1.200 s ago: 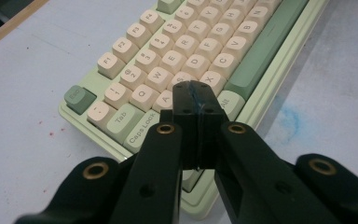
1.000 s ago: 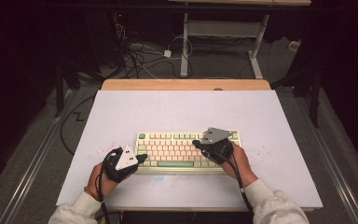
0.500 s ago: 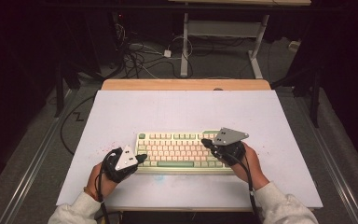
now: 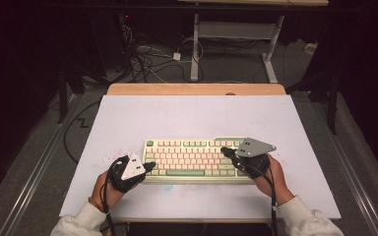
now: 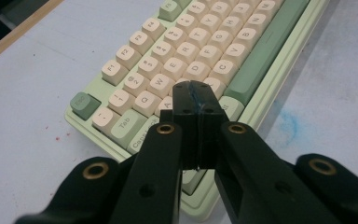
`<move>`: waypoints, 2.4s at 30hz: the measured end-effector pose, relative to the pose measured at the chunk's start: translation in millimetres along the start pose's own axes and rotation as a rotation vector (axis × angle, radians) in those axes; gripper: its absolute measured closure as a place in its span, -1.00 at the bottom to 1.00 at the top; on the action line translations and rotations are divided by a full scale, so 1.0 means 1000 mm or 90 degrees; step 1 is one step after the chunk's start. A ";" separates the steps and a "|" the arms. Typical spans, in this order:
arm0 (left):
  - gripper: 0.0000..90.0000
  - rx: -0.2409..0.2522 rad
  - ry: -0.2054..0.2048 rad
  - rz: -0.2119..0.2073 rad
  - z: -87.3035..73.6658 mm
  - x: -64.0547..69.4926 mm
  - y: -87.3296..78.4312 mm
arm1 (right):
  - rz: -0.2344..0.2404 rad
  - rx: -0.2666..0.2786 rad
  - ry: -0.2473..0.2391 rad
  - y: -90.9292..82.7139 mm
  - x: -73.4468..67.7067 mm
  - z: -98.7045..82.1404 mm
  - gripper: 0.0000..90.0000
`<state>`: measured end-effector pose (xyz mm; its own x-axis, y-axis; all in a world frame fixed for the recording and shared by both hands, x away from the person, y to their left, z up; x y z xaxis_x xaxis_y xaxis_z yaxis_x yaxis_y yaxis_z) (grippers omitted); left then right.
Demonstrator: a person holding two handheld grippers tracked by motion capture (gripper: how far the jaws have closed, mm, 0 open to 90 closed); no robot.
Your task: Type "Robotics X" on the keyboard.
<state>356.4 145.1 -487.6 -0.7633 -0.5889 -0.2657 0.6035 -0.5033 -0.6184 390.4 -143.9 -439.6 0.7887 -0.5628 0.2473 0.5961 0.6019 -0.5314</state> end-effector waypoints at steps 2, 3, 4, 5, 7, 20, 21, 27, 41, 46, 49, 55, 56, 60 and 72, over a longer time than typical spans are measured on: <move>0.95 0.002 0.001 -0.001 0.001 0.000 0.000 | -0.004 0.001 0.001 -0.002 0.000 -0.002 1.00; 0.95 0.002 0.001 -0.001 0.001 0.000 0.000 | -0.004 0.000 0.002 -0.004 0.000 -0.003 1.00; 0.95 0.004 0.000 -0.002 0.002 0.000 0.000 | -0.005 0.002 0.001 -0.005 0.000 -0.004 1.00; 0.95 0.004 0.000 -0.002 0.002 0.000 0.000 | -0.007 0.004 0.002 -0.006 0.000 -0.005 1.00; 0.95 0.005 0.002 -0.004 0.003 0.001 0.000 | -0.007 0.004 0.001 -0.008 0.000 -0.008 1.00; 0.95 0.016 0.009 -0.018 0.013 0.006 0.004 | -0.004 0.000 0.005 -0.015 -0.005 -0.019 1.00; 0.95 0.017 0.008 -0.021 0.013 0.007 0.004 | -0.003 0.001 0.001 -0.014 -0.006 -0.020 1.00; 0.95 0.017 0.010 -0.034 0.016 0.012 0.008 | 0.005 -0.006 -0.006 -0.015 -0.011 -0.024 1.00; 0.95 0.016 0.001 -0.064 0.030 0.016 0.022 | 0.015 -0.009 -0.012 -0.014 -0.018 -0.026 1.00; 0.95 0.007 -0.004 -0.071 0.031 0.013 0.028 | 0.018 -0.009 -0.012 -0.015 -0.019 -0.026 1.00; 0.95 0.001 -0.006 -0.075 0.031 0.012 0.032 | 0.018 -0.010 -0.011 -0.014 -0.019 -0.027 1.00; 0.95 -0.007 -0.002 -0.088 0.033 0.016 0.040 | 0.017 -0.015 -0.010 -0.014 -0.019 -0.028 1.00; 0.95 -0.009 0.002 -0.089 0.034 0.017 0.041 | 0.017 -0.015 -0.010 -0.014 -0.019 -0.028 1.00; 0.95 -0.016 0.005 -0.093 0.034 0.018 0.044 | 0.018 -0.016 -0.009 -0.013 -0.019 -0.028 1.00; 0.95 -0.036 0.011 -0.096 0.034 0.018 0.055 | 0.021 -0.020 -0.008 -0.013 -0.019 -0.029 1.00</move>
<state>383.2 85.6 -501.3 -0.8488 -0.4974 -0.1793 0.4678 -0.5483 -0.6932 363.7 -157.3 -461.0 0.8097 -0.5361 0.2387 0.5649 0.6019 -0.5645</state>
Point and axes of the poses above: each handheld gripper's, and its own axes: y roughly forward along the jaws, z roughly out of its top, x roughly to its right, the point moved 7 cm from there along y, roughly forward along the jaws, and after that the axes turned 2 degrees about z, right-handed, at the moved point
